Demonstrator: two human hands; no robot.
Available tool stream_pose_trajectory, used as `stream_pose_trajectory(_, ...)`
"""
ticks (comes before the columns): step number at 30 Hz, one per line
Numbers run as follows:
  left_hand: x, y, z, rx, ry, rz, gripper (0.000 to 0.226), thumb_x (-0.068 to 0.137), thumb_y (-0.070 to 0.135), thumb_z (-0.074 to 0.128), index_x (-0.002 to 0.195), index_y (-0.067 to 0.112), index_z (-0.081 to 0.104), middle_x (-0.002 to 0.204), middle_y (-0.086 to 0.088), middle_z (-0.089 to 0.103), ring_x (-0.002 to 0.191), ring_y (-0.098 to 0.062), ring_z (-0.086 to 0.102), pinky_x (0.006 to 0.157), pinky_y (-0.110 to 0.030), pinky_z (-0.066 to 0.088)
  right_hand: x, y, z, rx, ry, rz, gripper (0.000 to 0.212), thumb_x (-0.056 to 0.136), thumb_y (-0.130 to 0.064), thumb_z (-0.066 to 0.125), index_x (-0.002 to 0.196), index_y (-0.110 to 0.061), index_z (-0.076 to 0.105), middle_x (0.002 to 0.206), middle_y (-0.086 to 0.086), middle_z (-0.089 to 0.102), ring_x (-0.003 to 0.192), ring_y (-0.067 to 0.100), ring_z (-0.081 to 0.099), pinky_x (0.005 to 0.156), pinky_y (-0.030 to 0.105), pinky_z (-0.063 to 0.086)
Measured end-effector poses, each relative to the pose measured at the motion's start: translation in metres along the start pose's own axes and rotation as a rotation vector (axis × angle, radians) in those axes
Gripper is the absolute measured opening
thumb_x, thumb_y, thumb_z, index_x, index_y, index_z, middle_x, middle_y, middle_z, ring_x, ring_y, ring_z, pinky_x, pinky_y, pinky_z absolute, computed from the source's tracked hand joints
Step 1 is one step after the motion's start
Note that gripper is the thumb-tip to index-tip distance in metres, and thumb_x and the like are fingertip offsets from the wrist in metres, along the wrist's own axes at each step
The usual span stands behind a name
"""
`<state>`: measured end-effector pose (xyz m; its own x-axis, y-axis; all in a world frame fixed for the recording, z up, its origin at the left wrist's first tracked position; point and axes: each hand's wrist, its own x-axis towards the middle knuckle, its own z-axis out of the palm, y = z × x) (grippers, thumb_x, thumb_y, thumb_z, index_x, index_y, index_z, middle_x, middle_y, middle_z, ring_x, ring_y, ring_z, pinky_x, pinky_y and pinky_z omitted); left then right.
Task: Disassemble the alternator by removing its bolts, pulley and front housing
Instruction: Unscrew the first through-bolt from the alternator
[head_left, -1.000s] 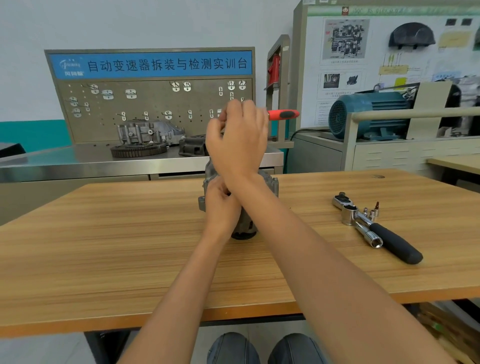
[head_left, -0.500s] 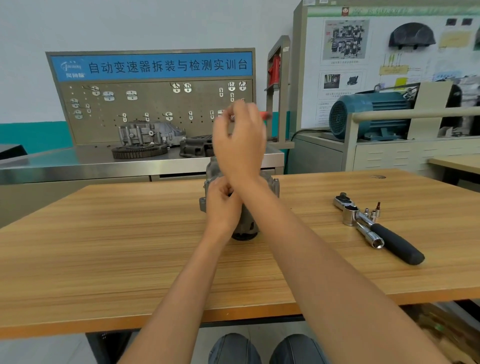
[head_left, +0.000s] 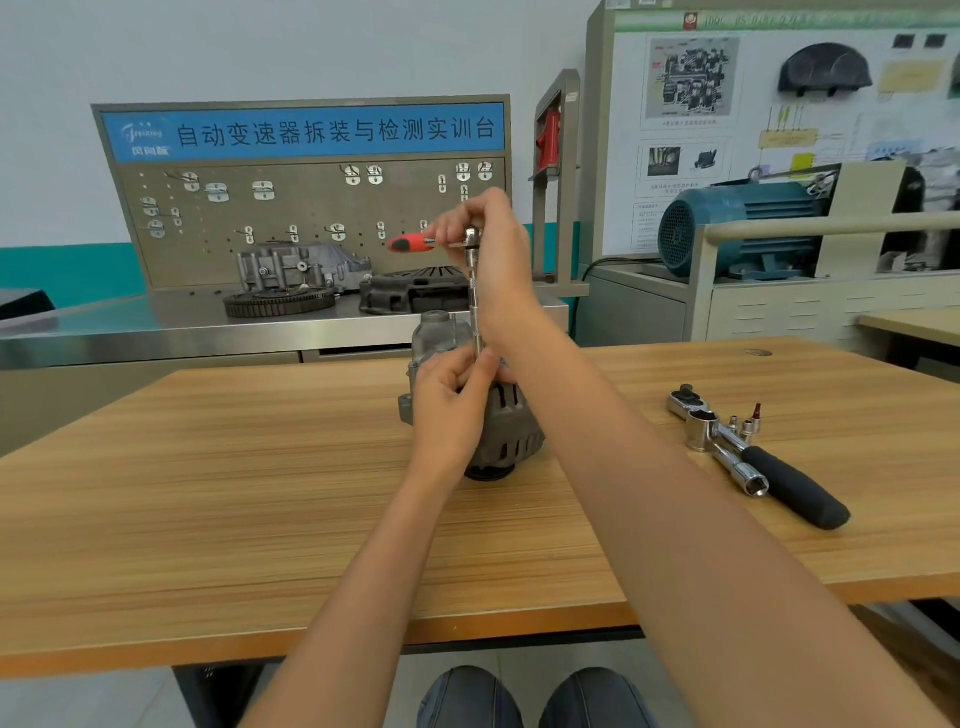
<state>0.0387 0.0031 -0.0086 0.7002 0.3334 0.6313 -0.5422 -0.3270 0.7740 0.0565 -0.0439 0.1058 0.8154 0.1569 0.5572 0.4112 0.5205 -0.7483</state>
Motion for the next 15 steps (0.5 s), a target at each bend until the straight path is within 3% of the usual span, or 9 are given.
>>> stream_pose_trajectory(1, 0.000, 0.000, 0.000, -0.015, 0.005, -0.002, 0.033, 0.094, 0.016, 0.054, 0.067, 0.028, 0.067, 0.072, -0.011, 0.065, 0.083, -0.023, 0.059, 0.083, -0.051, 0.046, -0.005, 0.003, 0.002, -0.106, 0.032, -0.076, 0.035, 0.090, -0.006, 0.037, 0.057, -0.010, 0.048, 0.063, 0.000, 0.053, 0.069, 0.012, 0.053, 0.079, 0.032, 0.045)
stream_pose_trajectory(3, 0.002, -0.002, 0.000, -0.039, 0.042, -0.047, 0.043, 0.088, 0.001, 0.057, 0.051, 0.023, 0.053, 0.051, -0.003, 0.049, 0.058, -0.010, 0.044, 0.058, -0.036, 0.036, -0.015, 0.018, 0.002, -0.519, 0.150, -0.378, 0.018, 0.089, -0.007, 0.045, 0.072, -0.007, 0.052, 0.076, 0.001, 0.049, 0.075, 0.013, 0.047, 0.079, 0.027, 0.041)
stream_pose_trajectory(5, 0.003, -0.004, 0.001, -0.034, 0.066, -0.070, 0.037, 0.082, -0.008, 0.059, 0.051, 0.010, 0.050, 0.051, -0.001, 0.044, 0.055, -0.009, 0.035, 0.054, -0.030, 0.027, -0.019, 0.030, 0.001, -1.030, 0.360, -0.634, 0.007, 0.081, -0.013, 0.051, 0.082, -0.007, 0.055, 0.083, 0.002, 0.048, 0.086, 0.018, 0.047, 0.102, 0.038, 0.033)
stream_pose_trajectory(7, 0.003, -0.005, 0.002, -0.042, 0.058, -0.070, 0.022, 0.081, -0.009, 0.061, 0.060, -0.007, 0.055, 0.057, -0.010, 0.049, 0.058, -0.013, 0.039, 0.053, -0.027, 0.029, -0.018, 0.033, 0.001, -1.186, 0.448, -0.699, 0.012, 0.077, -0.016, 0.052, 0.084, -0.007, 0.056, 0.085, 0.003, 0.048, 0.091, 0.022, 0.047, 0.113, 0.044, 0.020)
stream_pose_trajectory(9, 0.003, -0.004, 0.002, -0.065, 0.063, -0.086, 0.040, 0.083, -0.007, 0.057, 0.049, 0.014, 0.052, 0.050, 0.001, 0.045, 0.052, -0.005, 0.036, 0.049, -0.025, 0.028, -0.016, 0.030, 0.002, -1.024, 0.339, -0.680, 0.007, 0.080, -0.013, 0.053, 0.079, -0.006, 0.054, 0.081, 0.002, 0.045, 0.086, 0.021, 0.045, 0.107, 0.045, 0.028)
stream_pose_trajectory(10, 0.002, -0.004, 0.001, -0.061, 0.062, -0.088, 0.048, 0.085, -0.004, 0.056, 0.045, 0.023, 0.048, 0.046, 0.005, 0.042, 0.050, -0.003, 0.035, 0.049, -0.023, 0.027, -0.015, 0.026, 0.003, -0.885, 0.273, -0.620, 0.010, 0.083, -0.011, 0.053, 0.074, -0.008, 0.052, 0.078, 0.000, 0.044, 0.083, 0.019, 0.043, 0.097, 0.043, 0.036)
stream_pose_trajectory(11, 0.002, -0.003, 0.001, -0.065, 0.050, -0.068, 0.046, 0.087, 0.000, 0.056, 0.048, 0.023, 0.051, 0.047, -0.001, 0.044, 0.052, -0.006, 0.037, 0.051, -0.023, 0.029, -0.013, 0.021, 0.003, -0.735, 0.203, -0.515, 0.019, 0.086, -0.009, 0.050, 0.067, -0.010, 0.047, 0.075, -0.001, 0.043, 0.079, 0.017, 0.042, 0.085, 0.038, 0.040)
stream_pose_trajectory(13, 0.000, 0.000, 0.001, -0.079, 0.007, -0.001, 0.027, 0.093, 0.012, 0.055, 0.068, 0.005, 0.062, 0.063, -0.023, 0.055, 0.063, -0.019, 0.045, 0.062, -0.031, 0.036, -0.009, 0.009, 0.002, -0.405, 0.088, -0.257, 0.032, 0.091, -0.008, 0.041, 0.059, -0.013, 0.041, 0.067, -0.001, 0.044, 0.070, 0.014, 0.043, 0.071, 0.027, 0.039)
stream_pose_trajectory(15, -0.001, 0.000, 0.001, -0.058, -0.003, 0.028, 0.032, 0.096, 0.019, 0.052, 0.070, 0.024, 0.070, 0.074, -0.017, 0.066, 0.073, -0.025, 0.057, 0.076, -0.038, 0.043, -0.003, 0.001, -0.002, -0.111, -0.033, -0.050, 0.038, 0.093, -0.010, 0.034, 0.057, -0.011, 0.043, 0.061, 0.001, 0.050, 0.070, 0.015, 0.051, 0.076, 0.027, 0.043)
